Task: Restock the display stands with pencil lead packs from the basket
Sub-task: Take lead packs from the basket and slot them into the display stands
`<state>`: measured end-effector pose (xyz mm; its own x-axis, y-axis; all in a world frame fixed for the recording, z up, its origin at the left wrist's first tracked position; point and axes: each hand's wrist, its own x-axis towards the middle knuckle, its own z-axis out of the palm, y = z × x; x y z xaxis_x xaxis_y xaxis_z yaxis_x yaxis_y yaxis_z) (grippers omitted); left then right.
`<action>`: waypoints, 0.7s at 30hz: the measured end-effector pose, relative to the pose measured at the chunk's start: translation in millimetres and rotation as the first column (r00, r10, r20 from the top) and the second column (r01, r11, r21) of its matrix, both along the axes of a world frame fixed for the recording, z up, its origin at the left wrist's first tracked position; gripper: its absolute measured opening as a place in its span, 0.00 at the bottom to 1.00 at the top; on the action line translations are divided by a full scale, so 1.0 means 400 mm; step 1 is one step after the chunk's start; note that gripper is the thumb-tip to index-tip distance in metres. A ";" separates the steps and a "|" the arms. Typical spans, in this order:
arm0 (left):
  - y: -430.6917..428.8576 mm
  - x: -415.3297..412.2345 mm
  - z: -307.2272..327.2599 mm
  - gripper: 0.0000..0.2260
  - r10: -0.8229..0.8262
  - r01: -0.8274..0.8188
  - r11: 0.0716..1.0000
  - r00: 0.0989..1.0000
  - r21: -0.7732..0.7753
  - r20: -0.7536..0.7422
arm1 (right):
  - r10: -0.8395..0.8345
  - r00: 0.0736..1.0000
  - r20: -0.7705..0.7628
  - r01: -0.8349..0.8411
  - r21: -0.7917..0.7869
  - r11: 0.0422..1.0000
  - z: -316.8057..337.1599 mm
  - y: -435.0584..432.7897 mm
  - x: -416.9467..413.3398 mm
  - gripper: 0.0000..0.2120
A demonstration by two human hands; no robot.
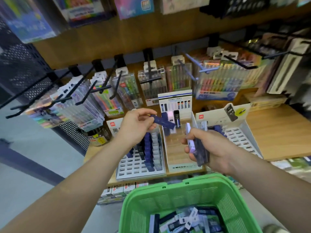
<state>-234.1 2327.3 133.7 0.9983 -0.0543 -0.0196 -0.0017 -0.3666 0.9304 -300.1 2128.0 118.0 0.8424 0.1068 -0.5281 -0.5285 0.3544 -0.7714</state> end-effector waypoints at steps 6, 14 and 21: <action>-0.036 0.084 -0.020 0.08 0.023 -0.104 0.901 0.981 0.422 0.193 | -0.104 0.994 0.013 0.104 0.031 0.994 0.025 -0.060 0.022 0.02; -0.058 0.094 -0.013 0.10 -0.170 -0.048 0.732 0.953 0.679 0.251 | -0.104 0.994 0.030 0.101 0.092 0.991 0.036 -0.085 0.025 0.02; -0.056 0.088 -0.013 0.11 -0.325 -0.038 0.671 0.882 0.741 0.340 | -0.097 0.995 0.019 0.095 0.100 0.990 0.045 -0.077 0.028 0.04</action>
<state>-198.8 2305.0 128.6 0.8922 -0.3481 0.2879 -0.4239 -0.8654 0.2671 -288.9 2097.2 135.8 0.8637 0.0758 -0.4983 -0.4701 0.4779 -0.7420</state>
